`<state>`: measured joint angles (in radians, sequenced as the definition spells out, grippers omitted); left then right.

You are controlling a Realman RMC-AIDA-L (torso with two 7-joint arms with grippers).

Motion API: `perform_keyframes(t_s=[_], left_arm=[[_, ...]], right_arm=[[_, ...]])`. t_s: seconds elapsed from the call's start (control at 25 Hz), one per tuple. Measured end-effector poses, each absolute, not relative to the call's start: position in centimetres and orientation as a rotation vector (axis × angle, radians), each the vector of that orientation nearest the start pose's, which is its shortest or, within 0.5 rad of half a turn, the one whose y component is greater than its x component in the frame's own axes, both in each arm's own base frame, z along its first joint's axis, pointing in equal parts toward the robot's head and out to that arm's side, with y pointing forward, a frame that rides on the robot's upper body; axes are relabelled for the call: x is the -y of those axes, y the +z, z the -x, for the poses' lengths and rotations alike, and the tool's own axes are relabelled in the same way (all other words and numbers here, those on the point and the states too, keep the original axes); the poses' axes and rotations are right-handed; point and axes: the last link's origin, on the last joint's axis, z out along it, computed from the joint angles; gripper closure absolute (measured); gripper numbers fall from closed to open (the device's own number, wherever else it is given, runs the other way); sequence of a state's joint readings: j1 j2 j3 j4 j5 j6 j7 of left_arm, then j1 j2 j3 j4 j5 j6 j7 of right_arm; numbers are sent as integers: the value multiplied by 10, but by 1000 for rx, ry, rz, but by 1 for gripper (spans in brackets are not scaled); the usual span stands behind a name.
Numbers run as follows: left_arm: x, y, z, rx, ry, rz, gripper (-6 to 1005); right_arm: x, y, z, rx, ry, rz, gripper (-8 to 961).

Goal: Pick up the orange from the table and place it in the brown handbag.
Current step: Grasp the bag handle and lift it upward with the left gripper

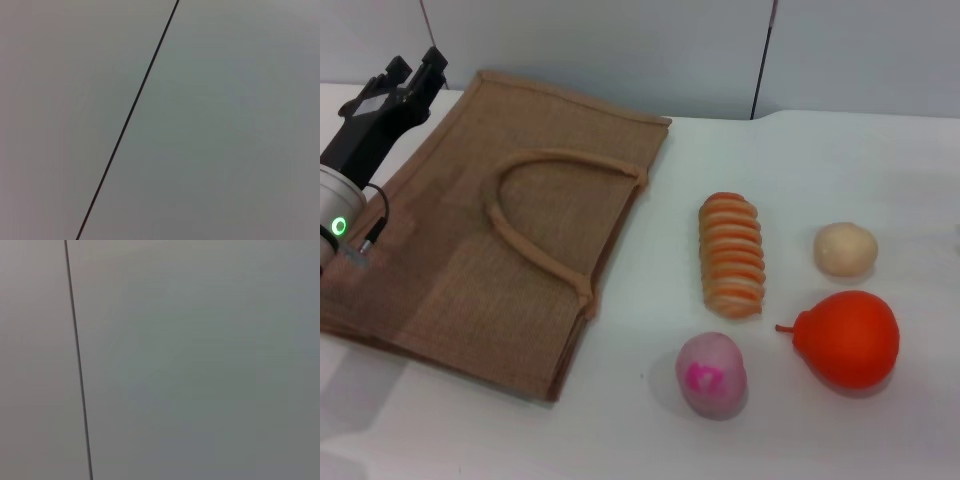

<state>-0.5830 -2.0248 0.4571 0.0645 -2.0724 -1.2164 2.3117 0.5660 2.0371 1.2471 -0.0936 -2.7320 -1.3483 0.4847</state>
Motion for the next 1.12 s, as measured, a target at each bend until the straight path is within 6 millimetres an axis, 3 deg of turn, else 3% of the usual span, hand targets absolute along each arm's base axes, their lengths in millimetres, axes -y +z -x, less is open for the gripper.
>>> perform_keyframes(t_s=[0.68,1.12], left_arm=[[-377,34,314,831,-1098,1581,436],[-399,32,316,1063,-1031,1707,451]], right_arm=[[-348,29,-328,-560,887,1607,210],[-348,29,-328,-562,884,1609,209]])
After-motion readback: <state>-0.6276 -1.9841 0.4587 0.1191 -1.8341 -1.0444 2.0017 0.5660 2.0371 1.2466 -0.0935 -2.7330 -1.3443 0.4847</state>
